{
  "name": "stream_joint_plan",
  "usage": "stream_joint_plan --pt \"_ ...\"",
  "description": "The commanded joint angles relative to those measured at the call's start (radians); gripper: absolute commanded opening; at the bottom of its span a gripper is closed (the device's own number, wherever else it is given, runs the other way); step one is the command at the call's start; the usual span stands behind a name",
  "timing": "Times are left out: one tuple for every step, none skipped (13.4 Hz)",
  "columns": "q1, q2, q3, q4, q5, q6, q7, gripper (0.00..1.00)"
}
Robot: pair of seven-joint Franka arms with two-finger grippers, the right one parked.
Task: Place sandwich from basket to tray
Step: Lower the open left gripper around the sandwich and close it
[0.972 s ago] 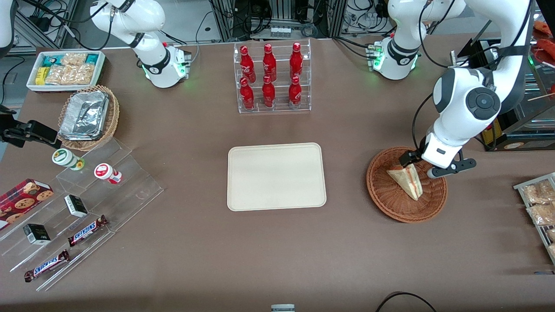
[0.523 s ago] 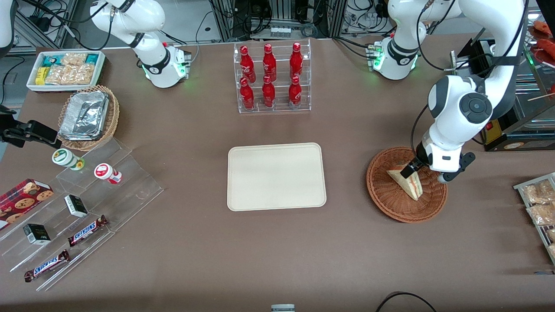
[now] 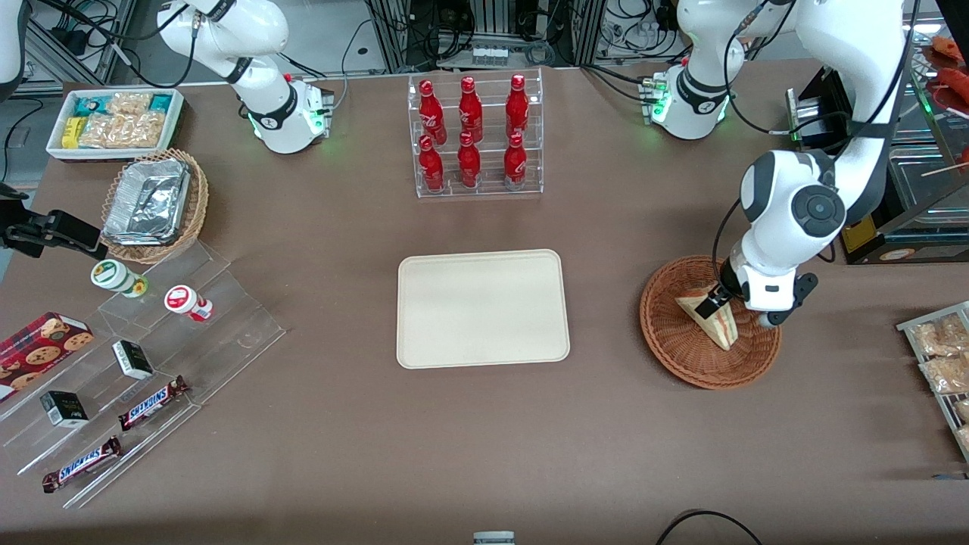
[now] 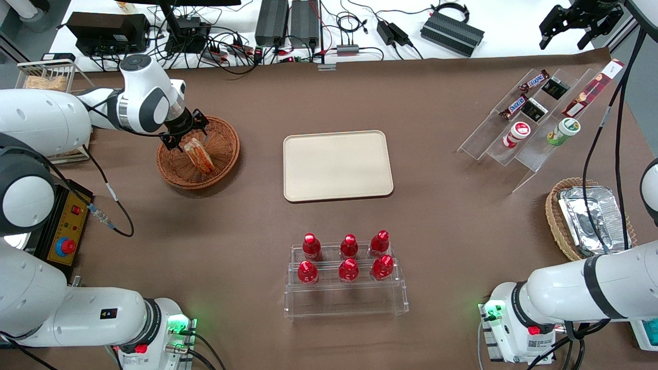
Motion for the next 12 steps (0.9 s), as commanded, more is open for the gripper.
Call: stream_joint_plan --pt "-0.001 0.038 0.004 -0.008 -0.005 0.044 -0.019 1.00" --pt "-0.001 0.051 0.004 -0.008 -0.005 0.052 -0.019 1.00" --pt "-0.001 0.061 0.004 -0.008 -0.005 0.059 -0.020 1.00" --pt "-0.001 0.068 0.010 -0.008 -0.005 0.059 -0.020 0.96" --pt "-0.002 0.074 0.020 -0.008 -0.005 0.059 -0.038 0.61" --pt "-0.002 0.077 0.022 -0.009 -0.005 0.058 -0.064 0.11" --pt "-0.002 0.077 0.022 -0.011 -0.002 0.056 -0.068 0.00" --pt "-0.002 0.075 0.022 -0.009 0.001 0.050 -0.060 0.00" --pt "-0.002 0.068 0.022 -0.009 0.005 0.040 -0.056 0.00" --pt "-0.002 0.060 0.022 -0.003 0.009 0.011 -0.054 0.00" --pt "-0.004 0.048 0.022 0.001 0.012 -0.014 -0.054 0.00" --pt "-0.006 0.036 0.022 0.017 0.012 -0.034 -0.051 0.00"
